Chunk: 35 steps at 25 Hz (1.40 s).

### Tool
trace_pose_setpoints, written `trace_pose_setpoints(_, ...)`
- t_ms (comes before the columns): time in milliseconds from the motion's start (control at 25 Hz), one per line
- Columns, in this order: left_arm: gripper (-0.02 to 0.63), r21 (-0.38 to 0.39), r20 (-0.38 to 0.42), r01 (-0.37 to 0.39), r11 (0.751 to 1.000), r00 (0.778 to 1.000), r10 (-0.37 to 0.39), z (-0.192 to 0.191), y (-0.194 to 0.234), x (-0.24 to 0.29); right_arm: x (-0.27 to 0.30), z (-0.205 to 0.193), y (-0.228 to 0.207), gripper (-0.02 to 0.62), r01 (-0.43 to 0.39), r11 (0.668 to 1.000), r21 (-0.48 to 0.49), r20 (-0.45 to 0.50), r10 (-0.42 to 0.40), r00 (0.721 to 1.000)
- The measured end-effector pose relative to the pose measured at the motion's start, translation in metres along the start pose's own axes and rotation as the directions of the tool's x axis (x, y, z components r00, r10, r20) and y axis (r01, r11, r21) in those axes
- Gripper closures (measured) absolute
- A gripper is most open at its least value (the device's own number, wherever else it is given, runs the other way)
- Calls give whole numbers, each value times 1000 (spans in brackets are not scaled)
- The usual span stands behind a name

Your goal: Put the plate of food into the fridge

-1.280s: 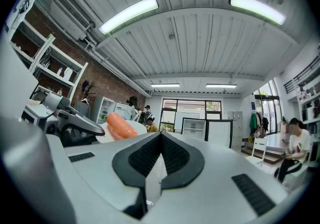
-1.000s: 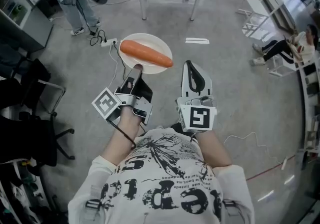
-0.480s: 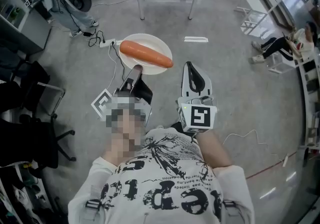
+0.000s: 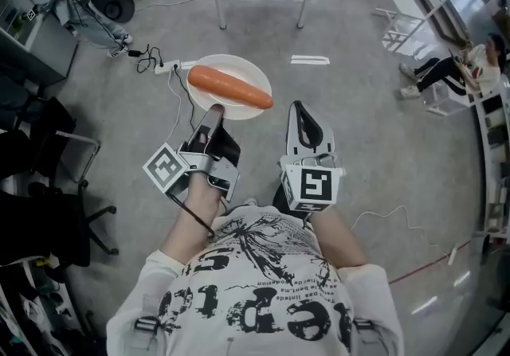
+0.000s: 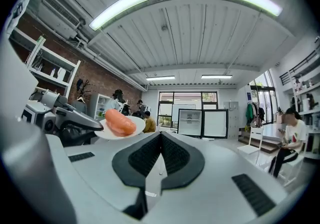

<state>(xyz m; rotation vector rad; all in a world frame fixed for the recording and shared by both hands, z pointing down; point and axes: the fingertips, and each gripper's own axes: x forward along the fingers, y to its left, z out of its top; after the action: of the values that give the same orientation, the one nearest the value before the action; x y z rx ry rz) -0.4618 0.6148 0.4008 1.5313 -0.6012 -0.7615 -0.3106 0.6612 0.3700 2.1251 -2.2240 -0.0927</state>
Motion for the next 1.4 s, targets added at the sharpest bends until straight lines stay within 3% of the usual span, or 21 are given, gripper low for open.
trace_pose_setpoints(160, 578, 24, 25, -11, 1000, 1000, 10, -14, 4, 23, 8, -6, -31, 594, -19, 1000, 18, 6, 19, 1000)
trace_pose_setpoints(280, 578, 63, 43, -14, 998, 999, 11, -35, 3, 62, 26, -11, -76, 594, -46, 998, 42, 9, 45, 999)
trace_pose_setpoints(680, 578, 90, 112, 15, 996, 993, -25, -83, 3, 191, 97, -12, -200, 594, -154, 988, 10, 37, 154, 987)
trace_pose_setpoints(920, 578, 112, 111, 54, 992, 992, -66, -103, -5, 227, 111, -12, -247, 594, -149, 989, 21, 44, 148, 988)
trace_pose_setpoints(1080, 578, 116, 104, 36, 993, 993, -48, -124, 5, 272, 136, -22, -297, 594, -148, 988, 48, 38, 146, 989)
trace_pose_setpoints(1400, 578, 81, 115, -1, 997, 993, -9, -102, 27, 326, 193, -37, -307, 594, -206, 978, 36, -16, 207, 978)
